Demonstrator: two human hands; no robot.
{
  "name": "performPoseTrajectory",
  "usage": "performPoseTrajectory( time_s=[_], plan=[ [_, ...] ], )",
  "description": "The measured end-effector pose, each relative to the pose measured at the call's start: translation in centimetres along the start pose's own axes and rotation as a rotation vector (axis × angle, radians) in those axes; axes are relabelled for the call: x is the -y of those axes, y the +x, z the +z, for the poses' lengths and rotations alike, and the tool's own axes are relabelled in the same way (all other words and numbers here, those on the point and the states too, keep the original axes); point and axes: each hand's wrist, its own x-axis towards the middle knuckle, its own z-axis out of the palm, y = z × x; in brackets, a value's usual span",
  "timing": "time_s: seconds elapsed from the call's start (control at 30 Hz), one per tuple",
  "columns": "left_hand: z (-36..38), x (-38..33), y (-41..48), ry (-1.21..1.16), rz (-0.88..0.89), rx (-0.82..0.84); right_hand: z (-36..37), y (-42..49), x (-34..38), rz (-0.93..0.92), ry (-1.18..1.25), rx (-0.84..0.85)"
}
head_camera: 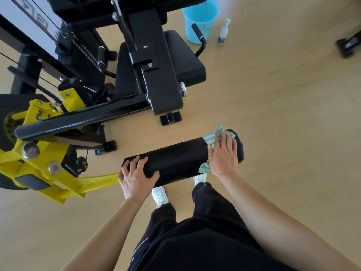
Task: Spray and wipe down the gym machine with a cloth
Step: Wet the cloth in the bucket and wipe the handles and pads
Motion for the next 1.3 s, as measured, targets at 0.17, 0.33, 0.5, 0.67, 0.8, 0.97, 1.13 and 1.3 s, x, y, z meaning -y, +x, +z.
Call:
performPoseTrajectory(
  time_s=[0.17,0.33,0.5,0.67,0.8,0.97,1.13,1.3],
  plan=[
    [0.3,-1.6,0.8,-0.023,-0.061,-0.041,-1.4,2.8,-2.1,0.246,0.048,0.050],
    [0.1,-2.0,1.1,-0.032,-0.046,-0.004,-1.6,4.1,1.3,0.042,0.000,0.135],
    [-0.3,-1.9,0.4,0.009,-0.035,0.014,0.2,0.3,9.0,-0.346,0.023,0.206],
    [0.2,-0.8,-1.4,0.045,0.016,-0.001,1.2,-1.0,9.1,-0.538,-0.019,0.181],
    [0.3,0.0,-1.5,0.084,0.034,0.001,-0.5,0.8,3.3,-0.362,-0.104,0.103],
    [-0.7,-0.7,0.5,0.074,0.060,-0.106,-2.1,4.2,-3.5,-0.038,-0.123,0.096],
    [-1.2,-2.3,3.9,0.078,0.109,0.030,-2.3,5.2,-3.2,0.106,-0.048,0.107],
    [-0.4,-3.6,4.5,0.157,0.127,0.283,-2.2,4.9,-2.9,0.060,-0.053,0.128]
  ],
)
